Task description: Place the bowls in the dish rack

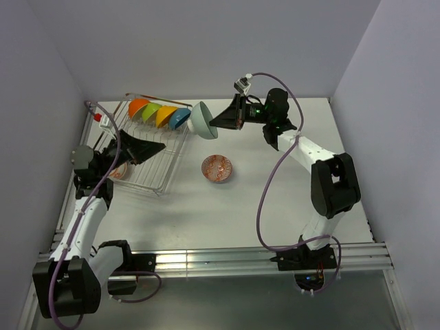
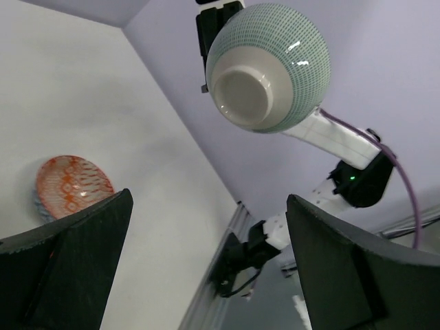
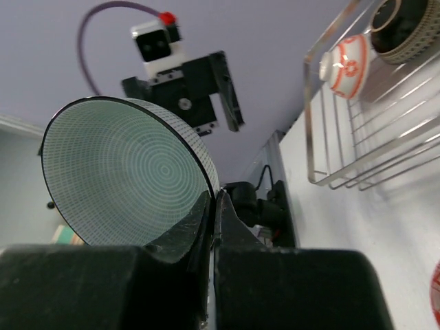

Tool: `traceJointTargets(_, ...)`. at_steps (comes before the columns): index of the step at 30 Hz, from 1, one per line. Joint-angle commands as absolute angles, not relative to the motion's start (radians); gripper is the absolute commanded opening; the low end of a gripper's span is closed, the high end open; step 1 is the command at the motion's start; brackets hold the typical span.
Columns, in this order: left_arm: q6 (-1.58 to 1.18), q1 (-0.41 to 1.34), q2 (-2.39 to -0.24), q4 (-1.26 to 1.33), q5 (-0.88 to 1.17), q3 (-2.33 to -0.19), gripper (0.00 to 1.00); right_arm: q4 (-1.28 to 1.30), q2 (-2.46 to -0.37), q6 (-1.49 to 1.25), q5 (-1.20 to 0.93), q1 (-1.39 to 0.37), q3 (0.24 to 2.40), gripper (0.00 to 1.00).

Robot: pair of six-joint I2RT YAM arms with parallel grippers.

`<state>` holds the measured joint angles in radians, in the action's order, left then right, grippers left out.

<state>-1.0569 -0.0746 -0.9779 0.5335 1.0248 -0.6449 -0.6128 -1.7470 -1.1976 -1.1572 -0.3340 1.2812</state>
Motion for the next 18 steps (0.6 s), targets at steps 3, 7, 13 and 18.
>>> traceJointTargets(3,-1.449,-0.013,-0.968,0.963,0.924,-0.546,0.99,-0.858,-1.669,-1.37,-1.184,-0.374,1.255,0.0)
traceJointTargets(7,-1.459,0.064,-0.982,0.982,0.87,-0.571,0.99,-0.848,-1.661,-1.368,-1.181,-0.408,1.255,0.0)
traceJointTargets(13,-1.468,0.136,-1.006,0.992,0.83,-0.588,0.99,-0.873,-1.66,-1.39,-1.183,-0.44,1.252,0.0)
traceJointTargets(18,-1.466,0.156,-1.012,0.999,0.819,-0.587,0.99,-0.851,-1.649,-1.37,-1.189,-0.462,1.244,0.0)
